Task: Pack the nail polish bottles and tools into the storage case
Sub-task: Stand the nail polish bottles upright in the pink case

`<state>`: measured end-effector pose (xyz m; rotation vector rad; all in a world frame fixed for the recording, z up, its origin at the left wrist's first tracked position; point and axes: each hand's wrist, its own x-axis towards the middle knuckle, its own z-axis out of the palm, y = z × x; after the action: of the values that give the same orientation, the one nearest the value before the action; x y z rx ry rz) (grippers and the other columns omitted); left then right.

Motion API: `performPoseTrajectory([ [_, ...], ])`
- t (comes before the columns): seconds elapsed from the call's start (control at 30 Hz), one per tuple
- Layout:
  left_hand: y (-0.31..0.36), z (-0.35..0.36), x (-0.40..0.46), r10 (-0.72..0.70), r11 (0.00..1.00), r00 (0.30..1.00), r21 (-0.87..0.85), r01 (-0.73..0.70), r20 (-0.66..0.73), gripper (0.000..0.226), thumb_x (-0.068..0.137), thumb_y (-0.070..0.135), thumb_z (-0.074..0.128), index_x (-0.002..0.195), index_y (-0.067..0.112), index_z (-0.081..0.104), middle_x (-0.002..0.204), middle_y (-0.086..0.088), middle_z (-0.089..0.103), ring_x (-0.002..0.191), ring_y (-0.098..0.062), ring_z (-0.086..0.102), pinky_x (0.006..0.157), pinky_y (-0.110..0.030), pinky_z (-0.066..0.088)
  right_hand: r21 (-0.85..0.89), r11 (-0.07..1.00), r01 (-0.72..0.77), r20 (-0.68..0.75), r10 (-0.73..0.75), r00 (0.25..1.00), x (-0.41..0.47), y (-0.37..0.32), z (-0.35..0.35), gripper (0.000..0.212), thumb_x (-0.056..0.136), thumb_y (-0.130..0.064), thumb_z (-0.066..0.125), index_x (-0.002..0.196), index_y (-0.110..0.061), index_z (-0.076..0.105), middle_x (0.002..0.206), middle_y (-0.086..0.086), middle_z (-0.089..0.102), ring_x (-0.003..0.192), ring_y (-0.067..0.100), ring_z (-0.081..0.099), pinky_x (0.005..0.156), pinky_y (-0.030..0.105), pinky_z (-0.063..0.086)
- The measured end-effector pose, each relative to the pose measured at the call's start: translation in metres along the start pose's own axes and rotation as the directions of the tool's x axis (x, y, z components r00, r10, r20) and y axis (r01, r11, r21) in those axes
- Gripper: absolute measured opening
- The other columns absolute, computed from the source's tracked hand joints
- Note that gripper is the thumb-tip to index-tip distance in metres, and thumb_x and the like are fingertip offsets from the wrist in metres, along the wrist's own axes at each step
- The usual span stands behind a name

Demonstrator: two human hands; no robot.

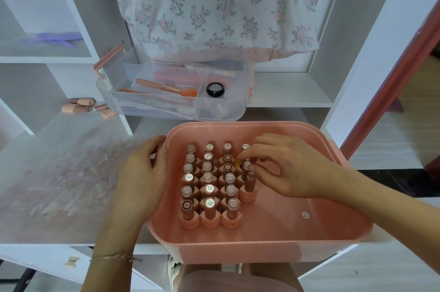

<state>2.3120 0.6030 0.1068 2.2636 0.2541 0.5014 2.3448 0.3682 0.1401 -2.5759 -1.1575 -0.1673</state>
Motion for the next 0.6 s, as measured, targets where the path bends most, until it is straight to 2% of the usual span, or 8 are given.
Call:
performPoseTrajectory([
  [0.07, -0.001, 0.001, 0.0, 0.018, 0.999, 1.0, 0.037, -0.019, 0.019, 0.029, 0.096, 0.021, 0.043, 0.121, 0.02, 0.059, 0.114, -0.003, 0.066, 0.099, -0.017, 0.058, 0.078, -0.025, 0.034, 0.015, 1.0, 0.017, -0.017, -0.016, 1.0, 0.004, -0.003, 0.0, 0.024, 0.082, -0.019, 0.055, 0.102, -0.014, 0.068, 0.092, -0.001, 0.066, 0.084, 0.014, 0.06, 0.069, 0.026, 0.049],
  [0.13, 0.0, 0.001, 0.001, 0.047, 0.995, 0.996, 0.082, -0.053, 0.072, 0.031, 0.095, 0.021, 0.044, 0.123, 0.018, 0.056, 0.118, -0.006, 0.064, 0.104, -0.022, 0.058, 0.078, -0.025, 0.034, 0.012, 1.0, 0.014, -0.022, -0.013, 1.0, 0.009, -0.007, 0.0, 0.026, 0.085, -0.019, 0.053, 0.107, -0.015, 0.066, 0.1, -0.001, 0.065, 0.092, 0.013, 0.059, 0.076, 0.028, 0.05],
  [0.23, 0.001, -0.006, 0.007, 0.06, 0.995, 0.99, 0.072, -0.069, 0.128, 0.04, 0.093, 0.024, 0.049, 0.133, 0.019, 0.047, 0.131, -0.004, 0.055, 0.11, -0.02, 0.056, 0.084, -0.024, 0.036, -0.007, 0.999, 0.034, -0.045, -0.035, 0.998, 0.023, -0.017, -0.001, 0.025, 0.088, -0.02, 0.053, 0.111, -0.016, 0.062, 0.104, -0.002, 0.063, 0.095, 0.012, 0.057, 0.08, 0.022, 0.046],
  [0.33, -0.006, -0.026, 0.018, 0.073, 0.996, 0.996, 0.04, -0.075, 0.051, 0.042, 0.091, 0.023, 0.053, 0.132, 0.018, 0.049, 0.127, -0.002, 0.058, 0.1, -0.011, 0.055, 0.086, -0.023, 0.037, -0.006, 0.998, 0.058, -0.083, -0.059, 0.995, 0.046, -0.031, 0.0, 0.027, 0.092, -0.022, 0.049, 0.116, -0.015, 0.059, 0.111, 0.0, 0.062, 0.102, 0.011, 0.053, 0.087, 0.017, 0.037],
  [0.4, -0.02, -0.046, 0.027, 0.072, 0.995, 0.997, 0.064, -0.07, -0.025, 0.039, 0.09, 0.022, 0.055, 0.128, 0.016, 0.053, 0.122, -0.003, 0.062, 0.099, -0.012, 0.056, 0.086, -0.024, 0.039, 0.01, 0.996, 0.089, -0.109, -0.087, 0.99, 0.066, -0.044, 0.002, 0.029, 0.093, -0.022, 0.047, 0.12, -0.015, 0.056, 0.119, 0.0, 0.059, 0.109, 0.011, 0.048, 0.091, 0.015, 0.03],
  [0.53, -0.068, -0.085, 0.04, -0.012, 0.987, 0.995, 0.158, 0.027, -0.097, 0.033, 0.09, 0.02, 0.056, 0.122, 0.012, 0.058, 0.118, -0.006, 0.065, 0.104, -0.022, 0.06, 0.086, -0.029, 0.041, 0.06, 0.989, 0.136, -0.144, -0.127, 0.981, 0.115, -0.079, 0.013, 0.032, 0.093, -0.022, 0.046, 0.123, -0.016, 0.053, 0.125, 0.001, 0.055, 0.116, 0.015, 0.046, 0.094, 0.025, 0.035],
  [0.6, -0.096, -0.101, 0.044, -0.08, 0.978, 0.99, 0.184, 0.1, -0.114, 0.031, 0.09, 0.02, 0.055, 0.12, 0.011, 0.06, 0.116, -0.006, 0.065, 0.104, -0.023, 0.06, 0.086, -0.03, 0.041, 0.091, 0.986, 0.14, -0.106, -0.13, 0.986, 0.144, -0.099, 0.029, 0.034, 0.093, -0.024, 0.045, 0.125, -0.017, 0.049, 0.128, 0.003, 0.052, 0.118, 0.018, 0.045, 0.097, 0.029, 0.034],
])
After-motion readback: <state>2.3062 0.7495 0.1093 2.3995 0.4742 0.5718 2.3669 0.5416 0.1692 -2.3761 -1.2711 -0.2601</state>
